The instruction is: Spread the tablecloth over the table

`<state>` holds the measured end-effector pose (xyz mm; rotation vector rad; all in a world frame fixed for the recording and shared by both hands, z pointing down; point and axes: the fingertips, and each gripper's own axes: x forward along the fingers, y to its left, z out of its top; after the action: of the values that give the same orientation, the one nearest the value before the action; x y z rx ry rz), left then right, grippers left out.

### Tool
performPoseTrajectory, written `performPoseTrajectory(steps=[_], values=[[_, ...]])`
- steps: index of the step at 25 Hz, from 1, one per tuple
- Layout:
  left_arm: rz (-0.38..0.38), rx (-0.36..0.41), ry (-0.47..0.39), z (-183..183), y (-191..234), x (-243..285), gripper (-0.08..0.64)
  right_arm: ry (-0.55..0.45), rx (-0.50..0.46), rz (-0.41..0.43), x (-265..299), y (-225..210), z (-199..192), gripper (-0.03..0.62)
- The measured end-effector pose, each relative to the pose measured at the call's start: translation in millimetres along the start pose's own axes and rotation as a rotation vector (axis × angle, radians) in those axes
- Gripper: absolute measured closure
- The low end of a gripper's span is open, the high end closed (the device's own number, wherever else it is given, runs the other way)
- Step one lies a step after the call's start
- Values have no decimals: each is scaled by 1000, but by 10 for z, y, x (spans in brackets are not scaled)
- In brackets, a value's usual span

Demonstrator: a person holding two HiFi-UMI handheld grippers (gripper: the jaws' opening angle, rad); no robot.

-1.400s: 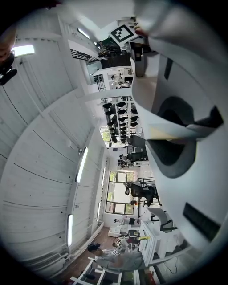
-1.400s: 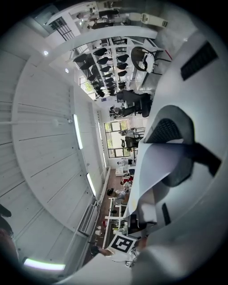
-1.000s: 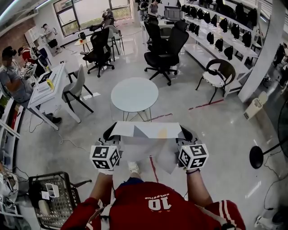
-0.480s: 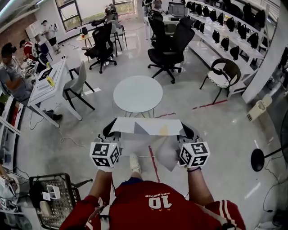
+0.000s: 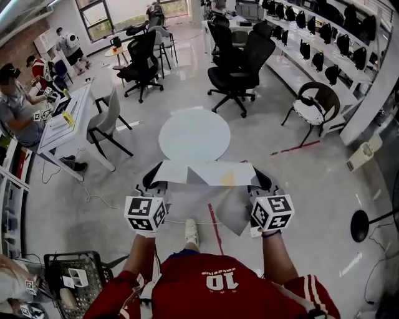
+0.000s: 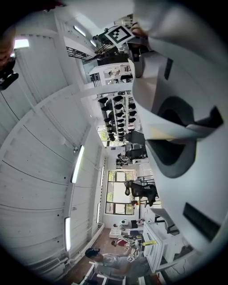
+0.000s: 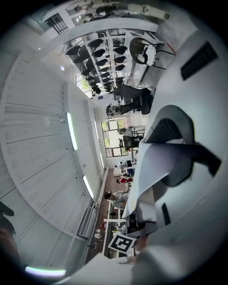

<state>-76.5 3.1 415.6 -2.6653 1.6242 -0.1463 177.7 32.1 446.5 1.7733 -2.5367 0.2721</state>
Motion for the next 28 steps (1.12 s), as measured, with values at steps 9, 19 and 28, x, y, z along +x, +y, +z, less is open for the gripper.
performPoseTrajectory(steps=[9, 19, 28], values=[[-28, -14, 1, 199, 557, 717, 549, 10, -6, -26, 794, -100, 311, 575], [-74, -9, -8, 363, 1343, 1447, 549, 0, -12, -77, 1756, -54, 620, 575], [-119, -26, -1, 286, 1824, 1930, 549, 2, -31, -124, 2338, -25, 743, 575]])
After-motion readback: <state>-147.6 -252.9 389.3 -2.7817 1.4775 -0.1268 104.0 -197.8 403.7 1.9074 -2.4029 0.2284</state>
